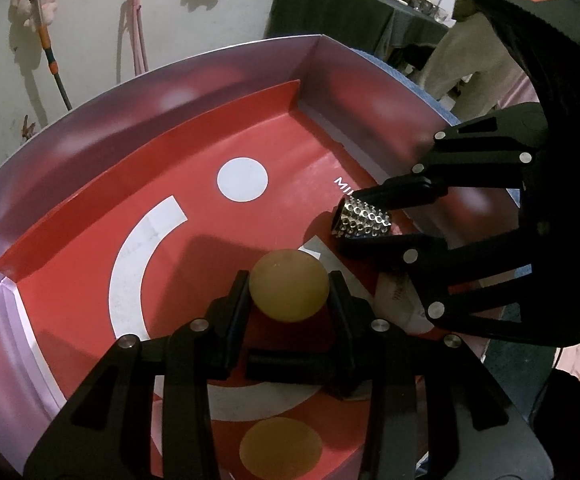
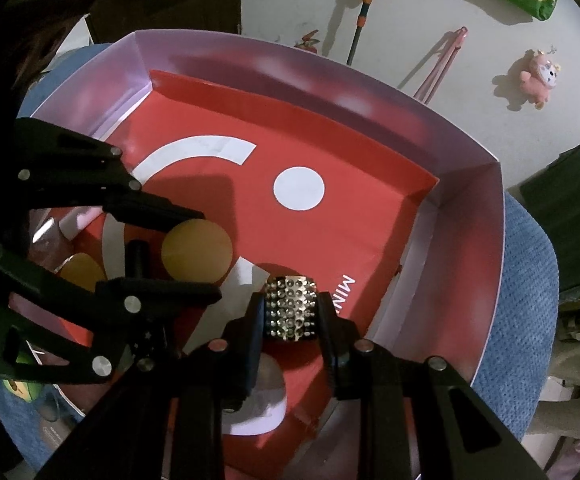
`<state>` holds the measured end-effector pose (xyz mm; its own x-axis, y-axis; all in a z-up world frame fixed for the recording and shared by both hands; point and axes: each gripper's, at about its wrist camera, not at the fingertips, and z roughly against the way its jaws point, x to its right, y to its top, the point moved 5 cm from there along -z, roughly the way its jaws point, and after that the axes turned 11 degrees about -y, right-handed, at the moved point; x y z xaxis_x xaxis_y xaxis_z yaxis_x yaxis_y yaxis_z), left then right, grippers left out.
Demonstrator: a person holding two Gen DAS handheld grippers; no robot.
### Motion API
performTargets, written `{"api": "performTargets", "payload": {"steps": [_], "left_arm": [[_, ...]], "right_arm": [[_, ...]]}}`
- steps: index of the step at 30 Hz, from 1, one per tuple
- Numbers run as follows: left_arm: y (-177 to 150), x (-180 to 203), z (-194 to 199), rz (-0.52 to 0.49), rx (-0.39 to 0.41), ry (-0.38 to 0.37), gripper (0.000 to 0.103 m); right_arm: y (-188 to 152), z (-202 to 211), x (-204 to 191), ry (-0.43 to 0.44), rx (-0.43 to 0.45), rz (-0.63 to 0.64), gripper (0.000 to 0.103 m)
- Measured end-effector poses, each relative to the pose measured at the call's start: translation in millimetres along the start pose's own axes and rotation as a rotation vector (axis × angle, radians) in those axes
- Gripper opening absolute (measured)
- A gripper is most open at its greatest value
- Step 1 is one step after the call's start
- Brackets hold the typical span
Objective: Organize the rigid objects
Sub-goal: 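Open the left tool releasing the sponge while the right tool releases the cylinder in the tray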
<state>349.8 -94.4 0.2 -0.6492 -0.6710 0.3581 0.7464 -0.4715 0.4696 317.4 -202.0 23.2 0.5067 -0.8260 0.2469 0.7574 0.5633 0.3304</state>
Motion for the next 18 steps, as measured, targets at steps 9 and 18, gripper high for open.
{"api": "performTargets", "payload": {"steps": [9,18], "left_arm": [[-1,-1,3,0.006,0.007,-0.005,0.037],[-1,-6,14,0.038,0.042,-0.017,0.052]], "right_arm": [[-4,3,-7,0.004,0.0,0.006,0.034],[-6,9,-7,0.006,0.007,-0.003,0.037]]}}
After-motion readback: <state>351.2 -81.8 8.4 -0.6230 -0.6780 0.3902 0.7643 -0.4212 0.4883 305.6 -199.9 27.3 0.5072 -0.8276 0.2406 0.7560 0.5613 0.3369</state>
